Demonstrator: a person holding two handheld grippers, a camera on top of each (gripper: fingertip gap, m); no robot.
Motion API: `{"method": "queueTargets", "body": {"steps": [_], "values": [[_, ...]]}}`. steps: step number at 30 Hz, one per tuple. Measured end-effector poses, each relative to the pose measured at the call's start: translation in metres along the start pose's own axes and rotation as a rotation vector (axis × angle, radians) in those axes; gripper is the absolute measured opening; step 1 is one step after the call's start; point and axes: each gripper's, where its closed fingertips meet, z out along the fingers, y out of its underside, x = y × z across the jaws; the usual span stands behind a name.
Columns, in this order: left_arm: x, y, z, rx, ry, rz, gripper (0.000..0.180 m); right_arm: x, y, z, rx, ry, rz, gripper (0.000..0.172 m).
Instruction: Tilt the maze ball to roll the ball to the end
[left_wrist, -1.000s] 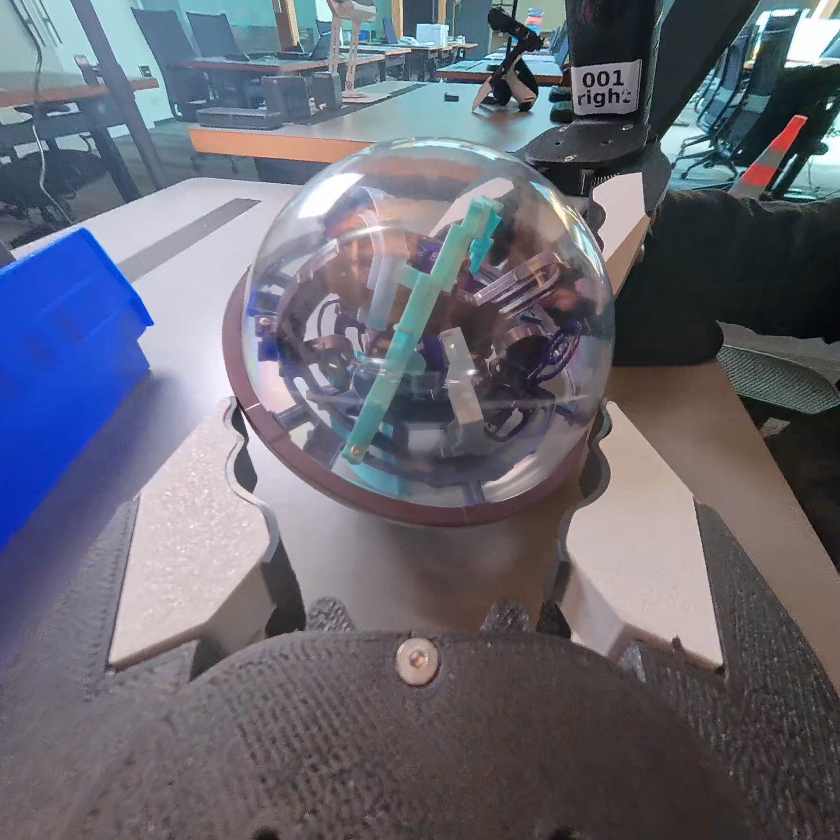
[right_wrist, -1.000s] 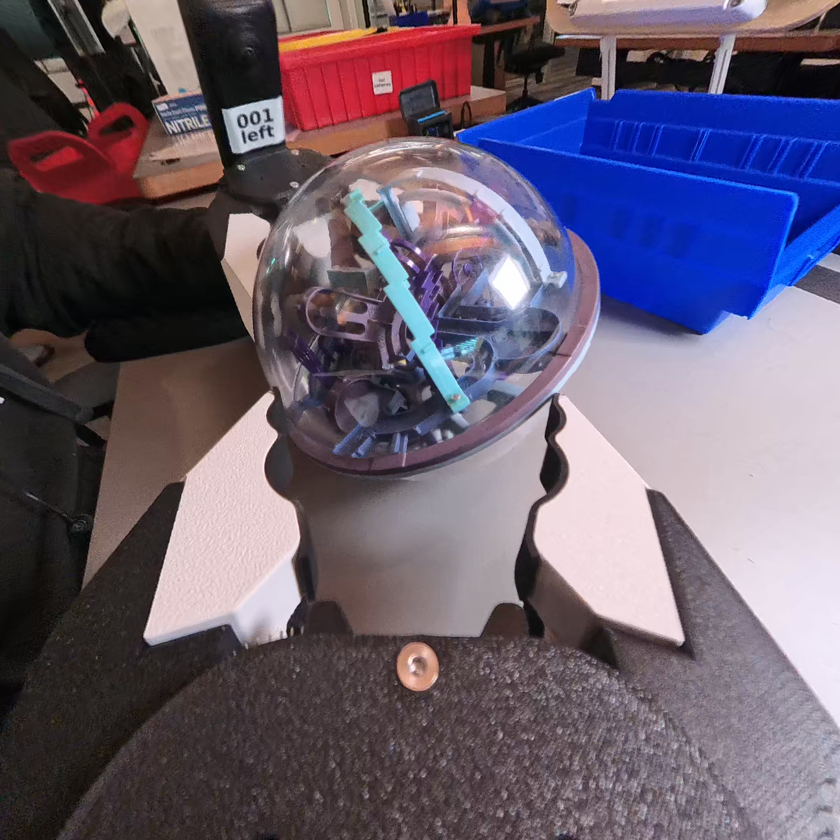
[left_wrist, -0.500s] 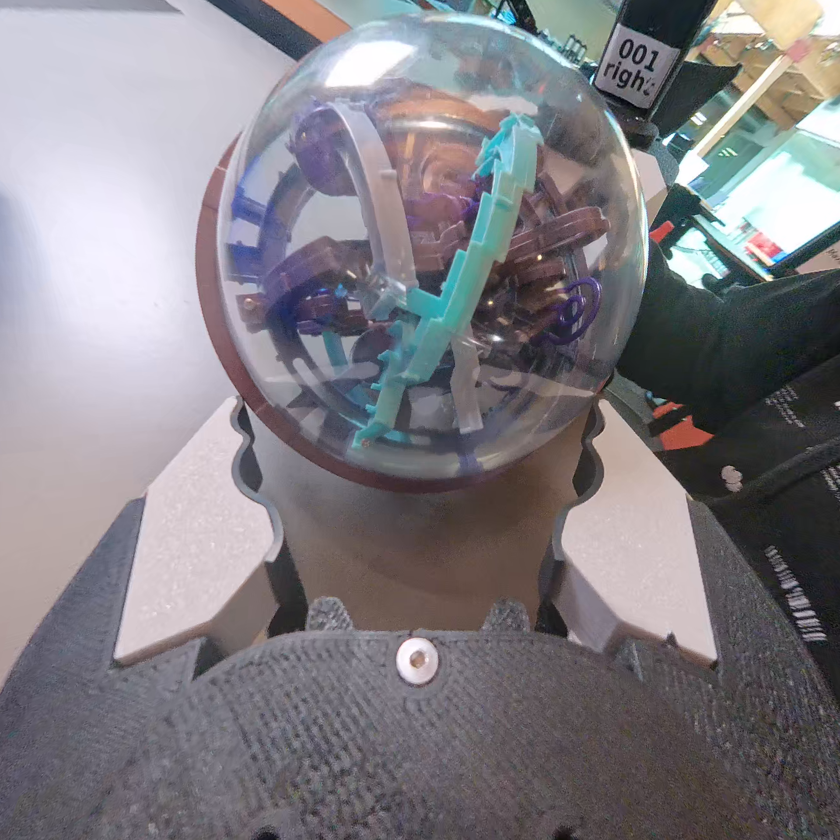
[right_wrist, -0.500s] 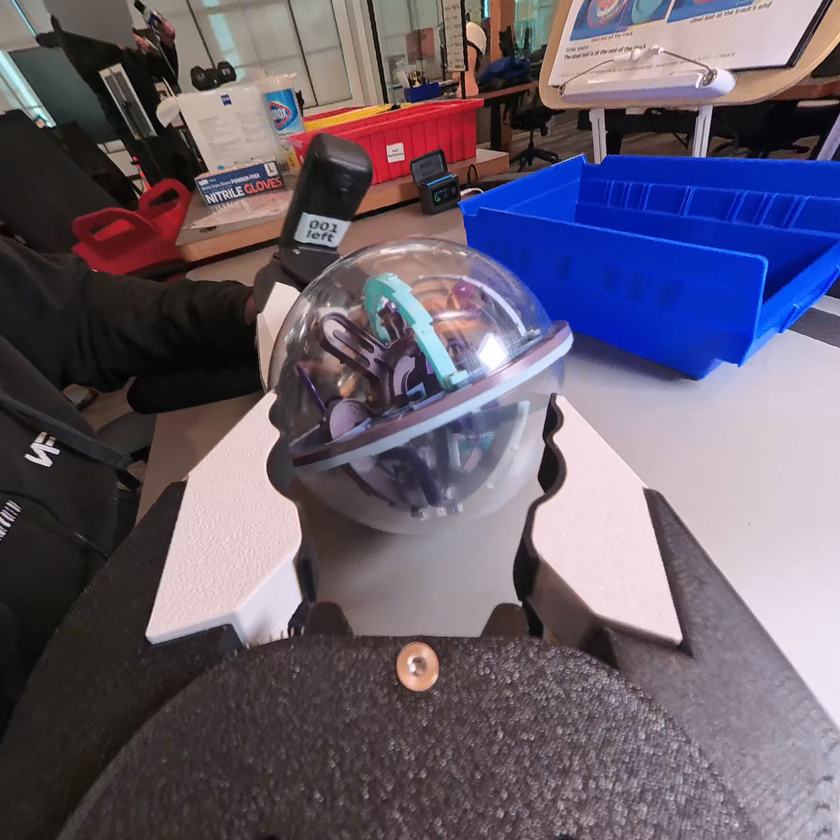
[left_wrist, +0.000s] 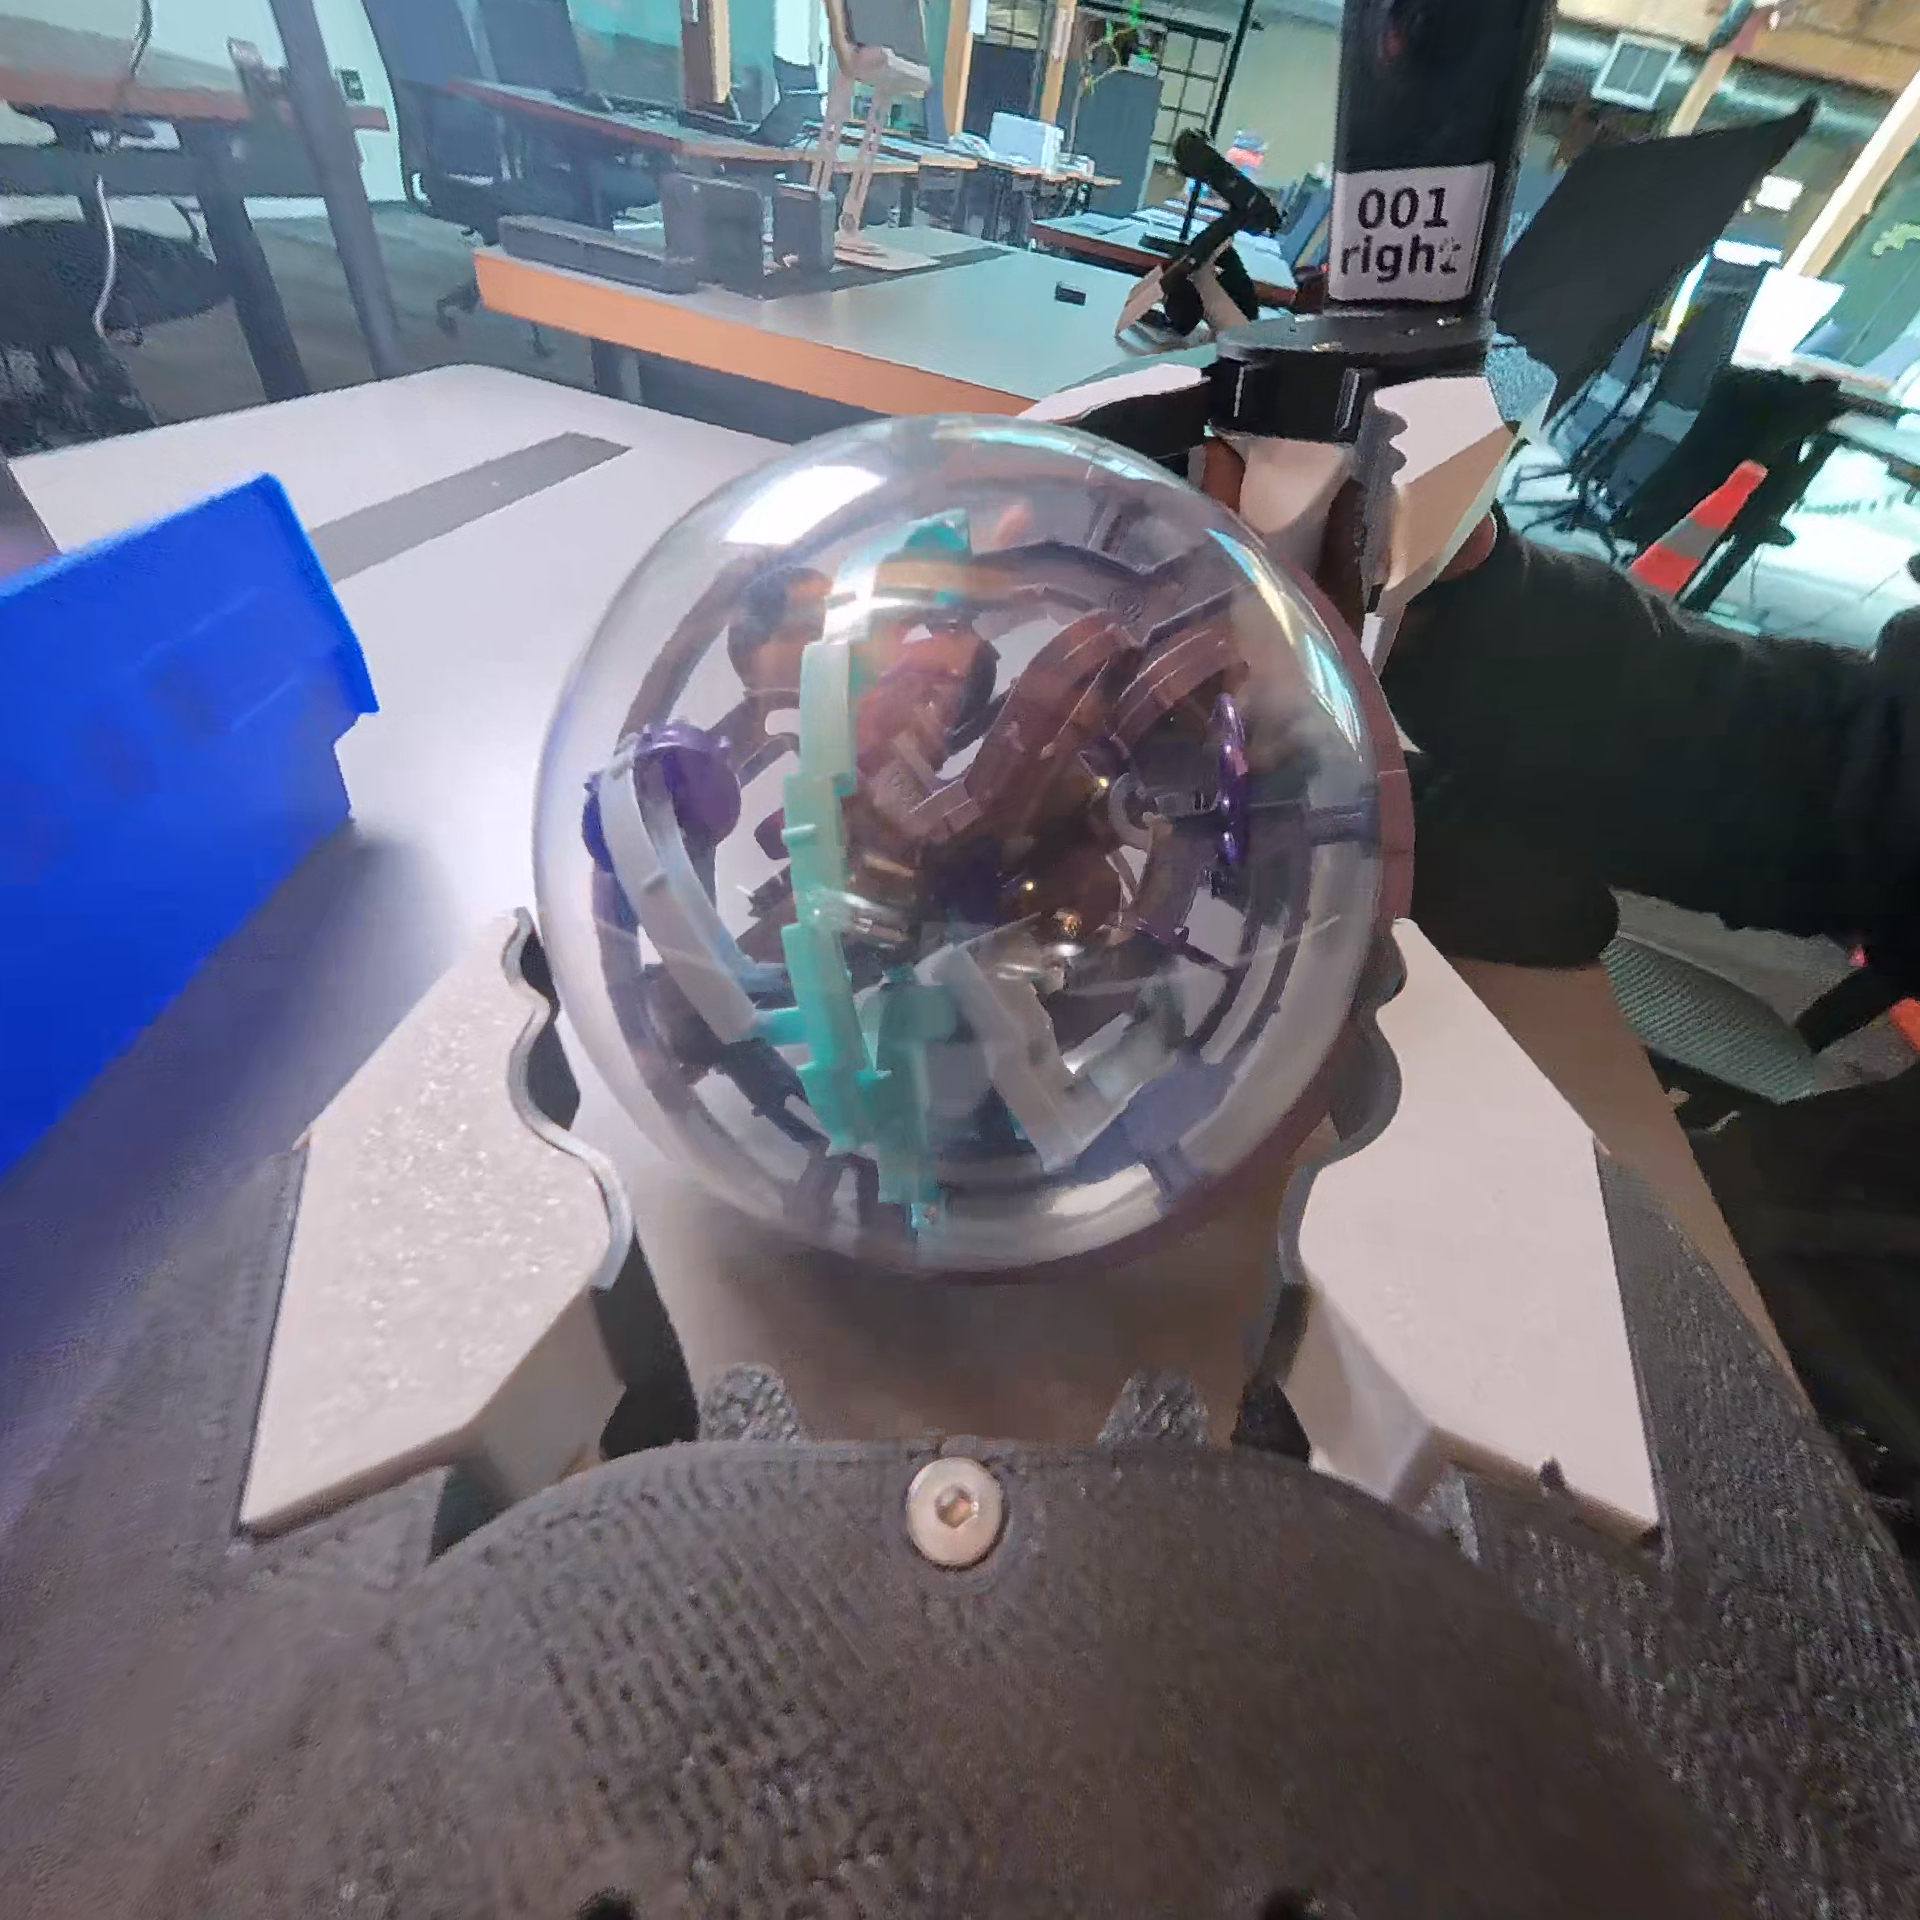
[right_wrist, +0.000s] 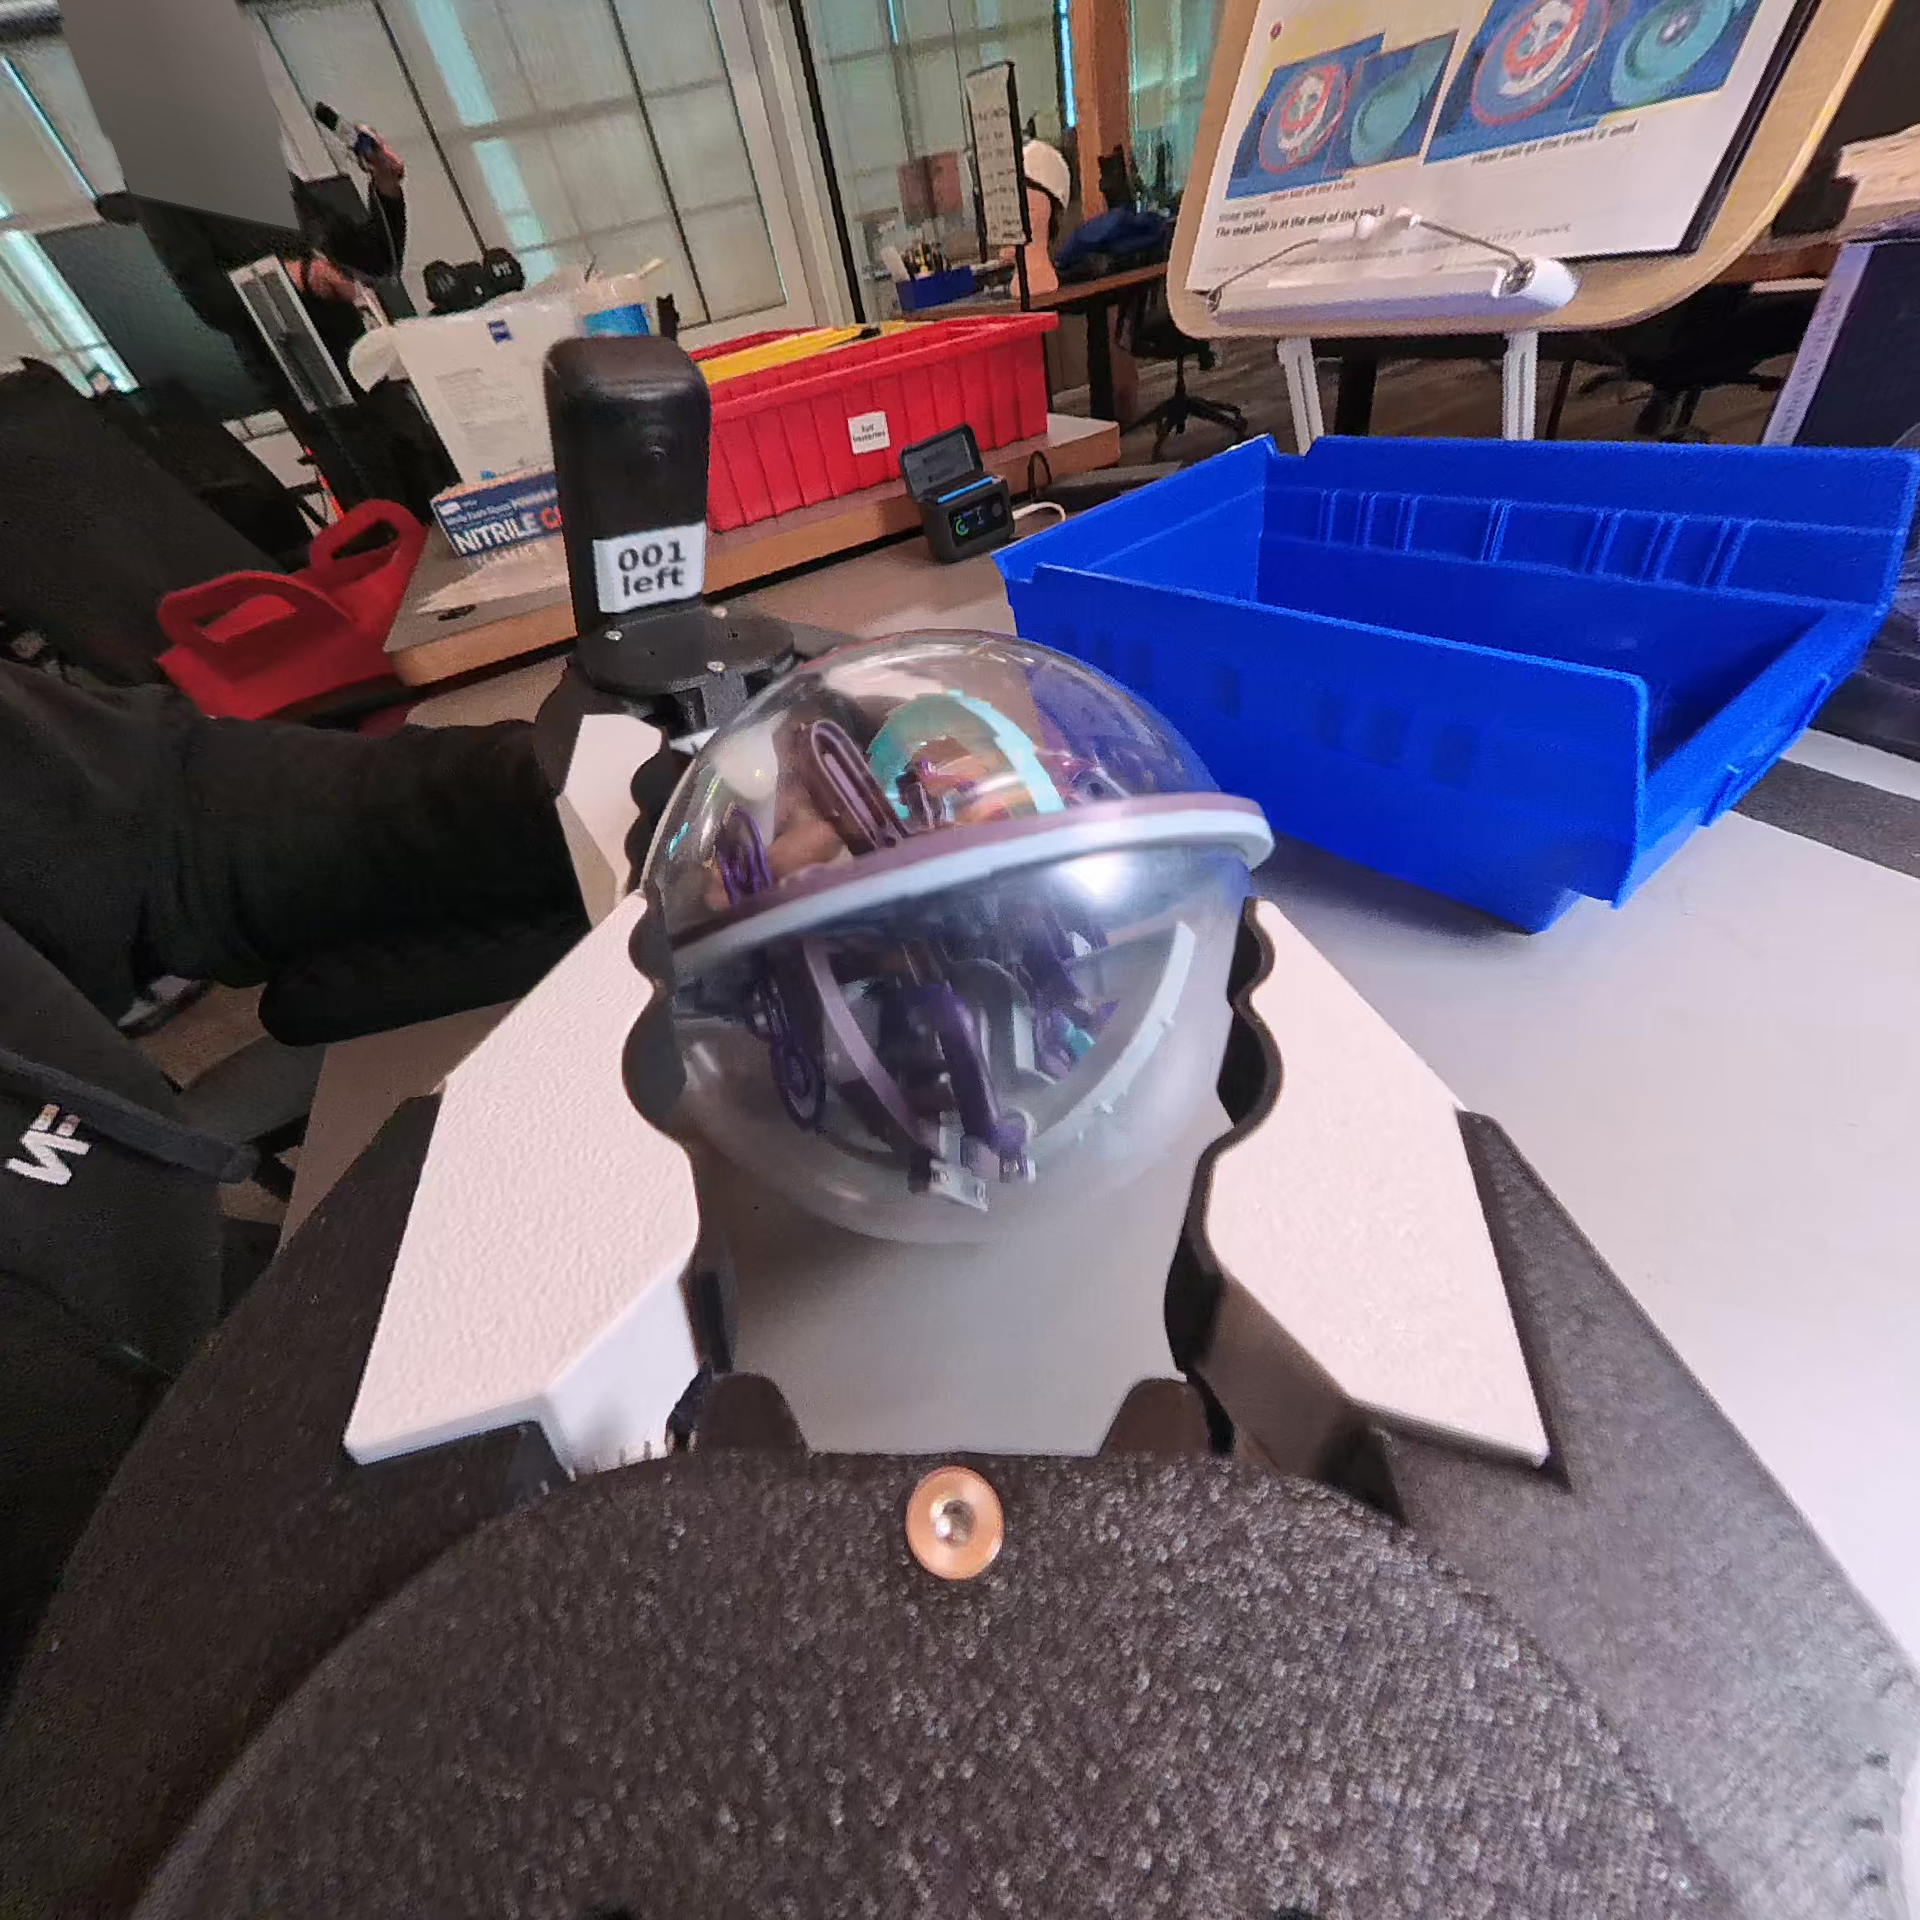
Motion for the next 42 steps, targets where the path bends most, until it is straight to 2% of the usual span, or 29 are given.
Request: {"method": "queueTargets", "body": {"steps": [3,7,11,13,15,18,22,25,30,36,42], "values": [[-0.004,0.004,-0.003,0.004,-0.016,-0.093,0.147,0.003,0.015,-0.008,-0.039,0.003,-0.012,0.107],[-0.003,0.009,-0.003,0.005,0.0,-0.242,0.146,0.004,0.045,-0.004,-0.156,0.052,-0.137,0.114],[0.005,0.007,-0.008,0.013,0.086,-0.358,0.142,-0.004,0.048,0.007,-0.185,0.027,-0.21,0.121],[0.004,0.005,-0.017,0.015,0.111,-0.318,0.144,-0.002,0.046,0.008,-0.187,0.011,-0.208,0.119],[-0.005,-0.005,-0.027,0.066,0.09,-0.19,0.146,0.0,0.043,0.008,-0.175,-0.015,-0.189,0.112],[-0.017,-0.015,-0.028,0.084,0.1,-0.011,0.148,0.002,0.038,0.009,-0.16,-0.061,-0.162,0.11],[-0.013,-0.01,-0.015,0.058,0.199,-0.041,0.14,0.006,0.034,0.015,-0.158,-0.107,-0.142,0.107],[-0.011,0.001,-0.012,0.013,0.136,0.053,0.144,0.005,0.032,0.017,-0.149,-0.128,-0.128,0.108],[-0.006,0.006,-0.019,0.006,0.111,0.066,0.142,0.0,0.034,0.019,-0.126,-0.17,-0.103,0.109],[0.0,0.01,-0.022,0.018,0.085,0.17,0.141,-0.007,0.035,0.018,-0.126,-0.179,-0.163,0.11],[0.0,0.009,-0.022,0.025,0.086,0.162,0.141,-0.008,0.035,0.018,-0.113,-0.18,-0.134,0.11]]}}
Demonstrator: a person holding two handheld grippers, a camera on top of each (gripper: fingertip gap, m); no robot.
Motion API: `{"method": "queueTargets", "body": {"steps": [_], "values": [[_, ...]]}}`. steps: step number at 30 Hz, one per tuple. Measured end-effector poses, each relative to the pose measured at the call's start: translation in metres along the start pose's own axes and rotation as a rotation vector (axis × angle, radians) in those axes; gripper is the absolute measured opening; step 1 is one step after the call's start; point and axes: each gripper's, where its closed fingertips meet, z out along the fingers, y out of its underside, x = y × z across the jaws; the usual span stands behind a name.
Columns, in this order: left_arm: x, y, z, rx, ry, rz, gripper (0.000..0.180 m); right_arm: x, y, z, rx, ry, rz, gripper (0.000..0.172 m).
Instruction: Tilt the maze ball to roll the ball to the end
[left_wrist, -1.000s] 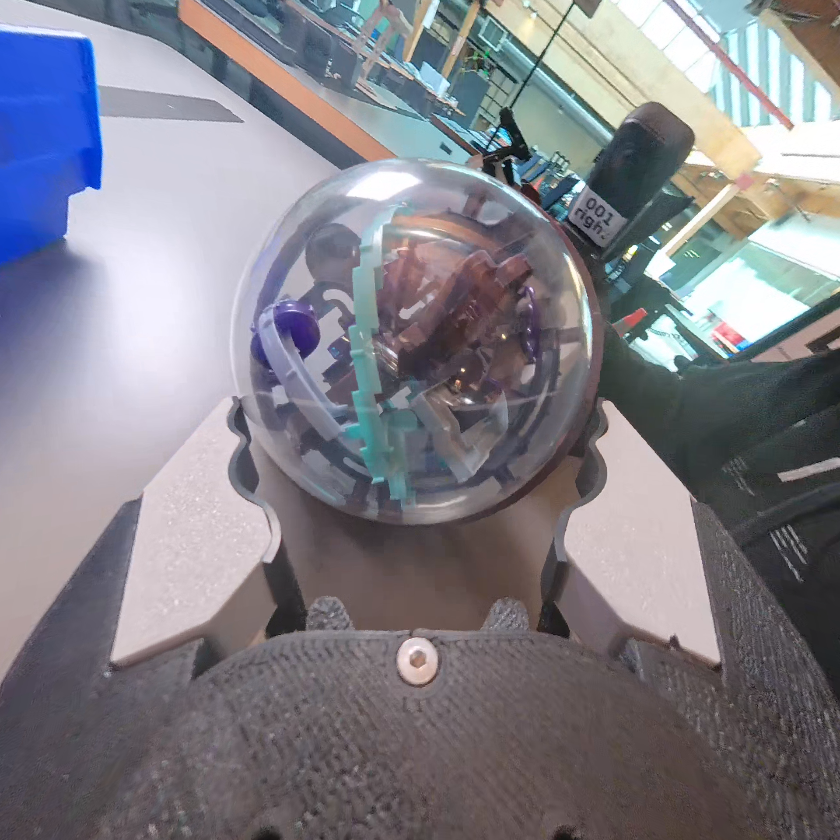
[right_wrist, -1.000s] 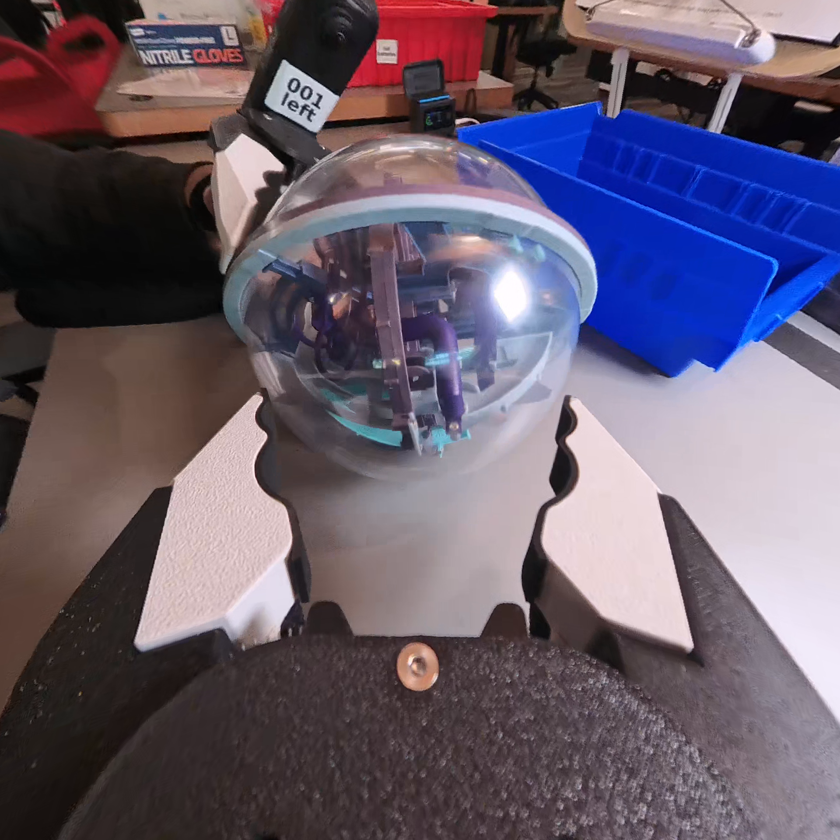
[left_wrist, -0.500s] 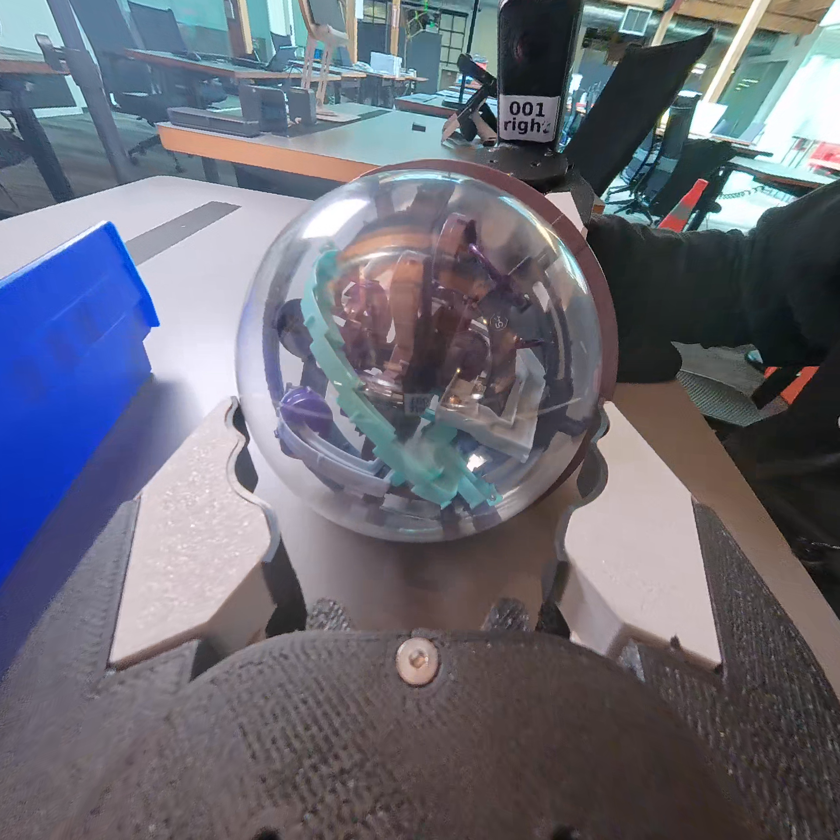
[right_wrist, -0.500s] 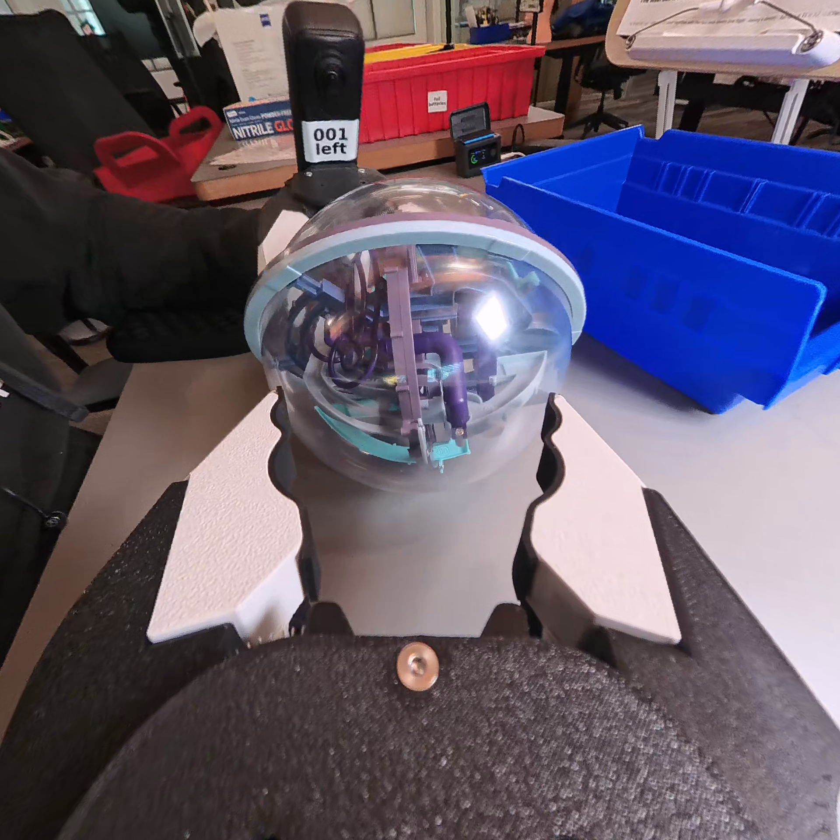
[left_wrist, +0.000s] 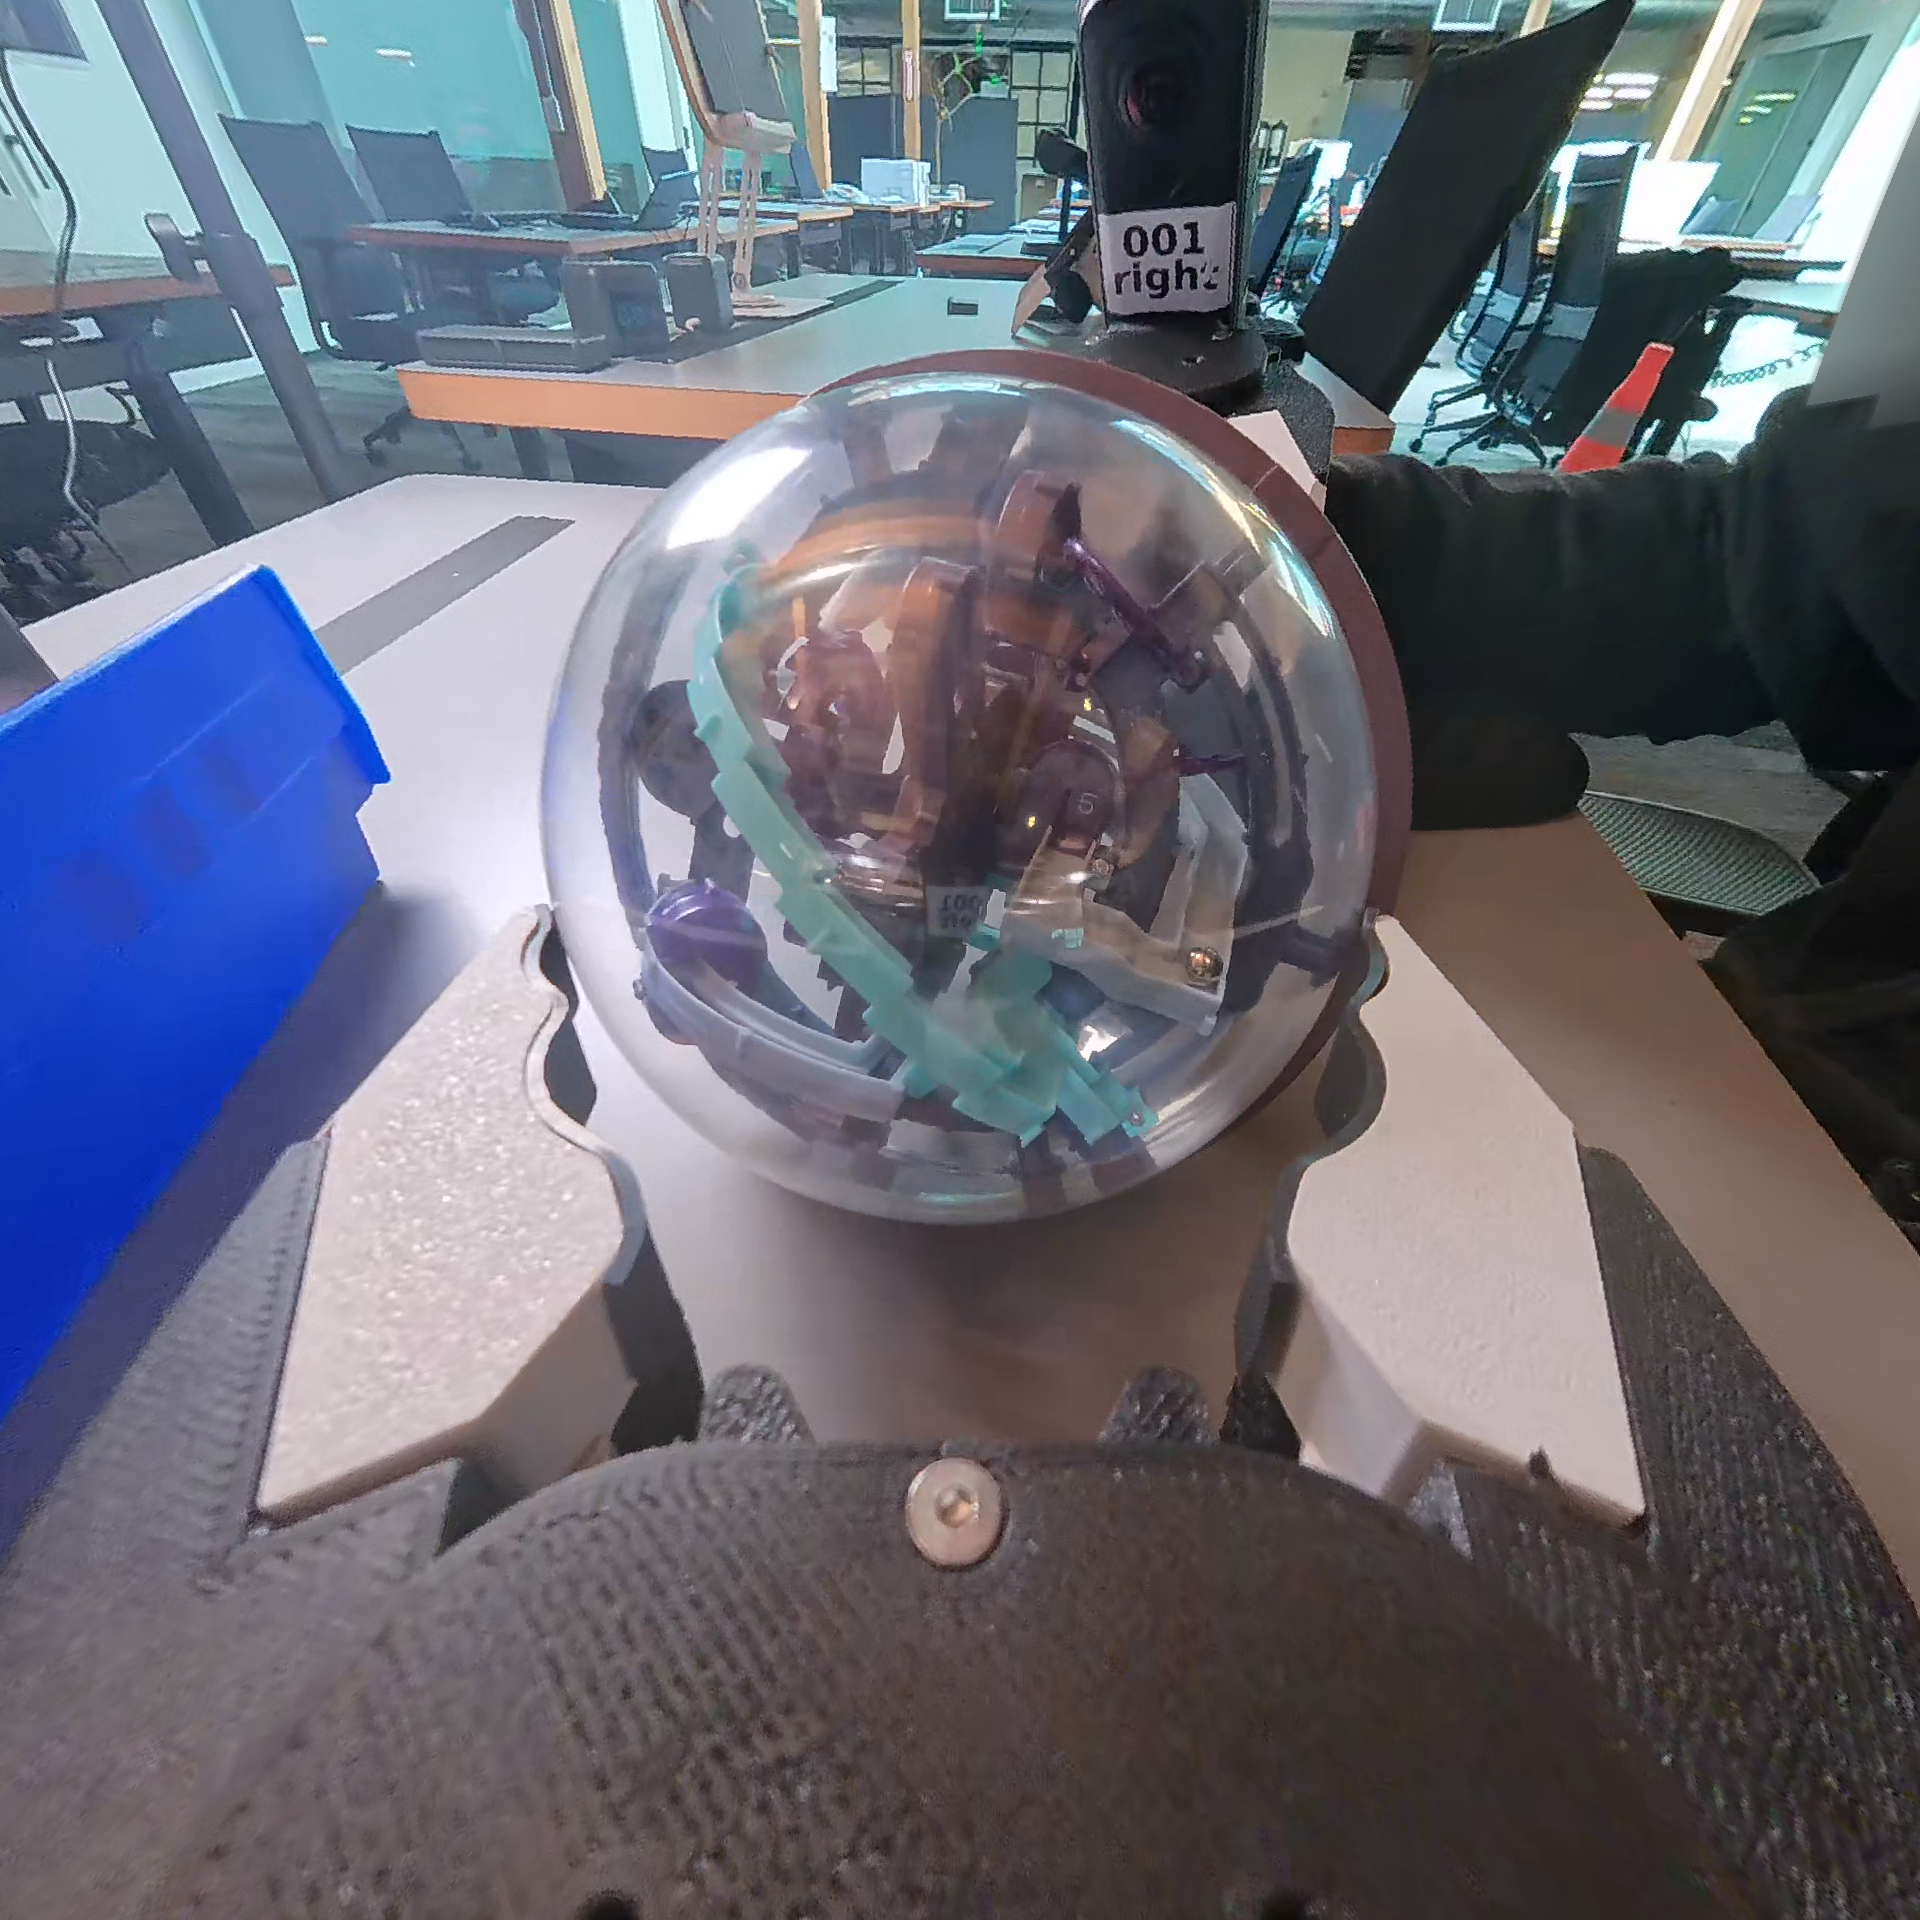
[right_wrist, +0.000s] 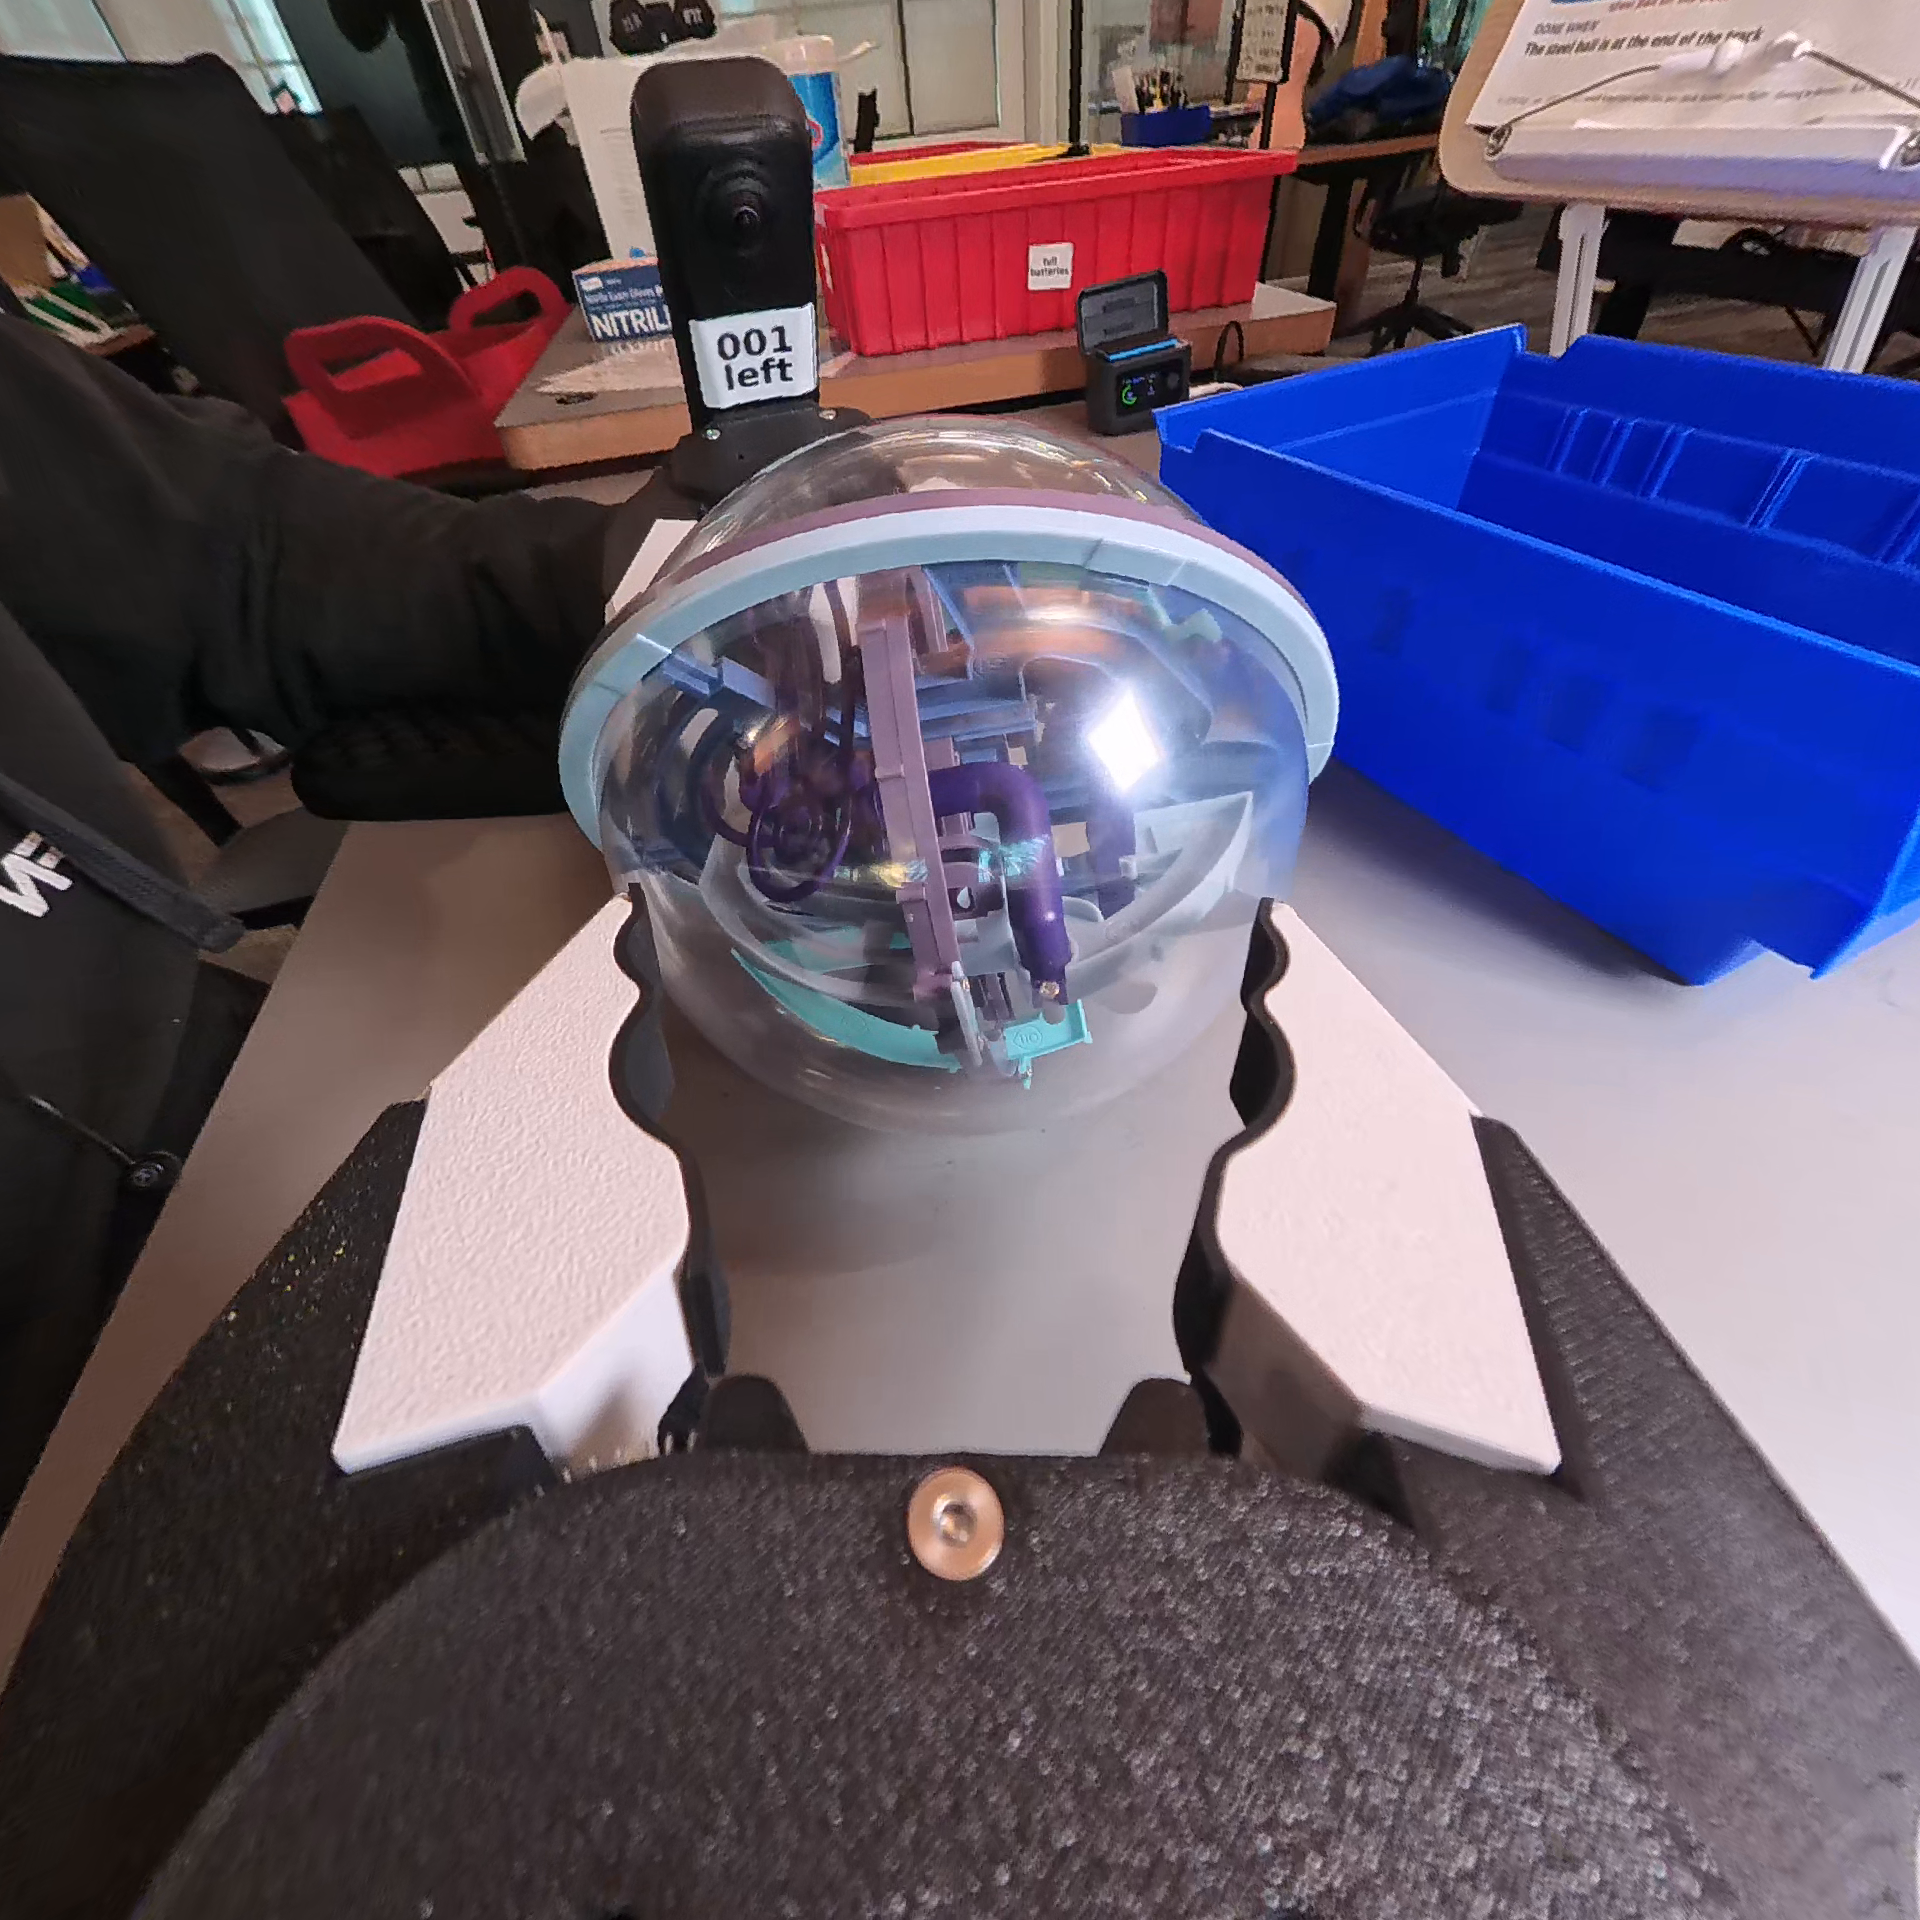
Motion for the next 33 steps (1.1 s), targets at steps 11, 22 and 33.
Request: {"method": "queueTargets", "body": {"steps": [11,22,33], "values": [[0.002,-0.009,-0.002,0.047,0.014,-0.022,0.141,-0.002,0.012,0.001,-0.02,-0.028,0.061,0.11],[-0.003,-0.013,-0.002,0.068,0.038,-0.1,0.141,0.0,0.016,0.002,-0.024,-0.026,0.108,0.11],[-0.011,-0.014,-0.001,0.092,0.057,-0.21,0.14,0.004,0.02,0.004,-0.047,-0.007,0.114,0.11]]}}
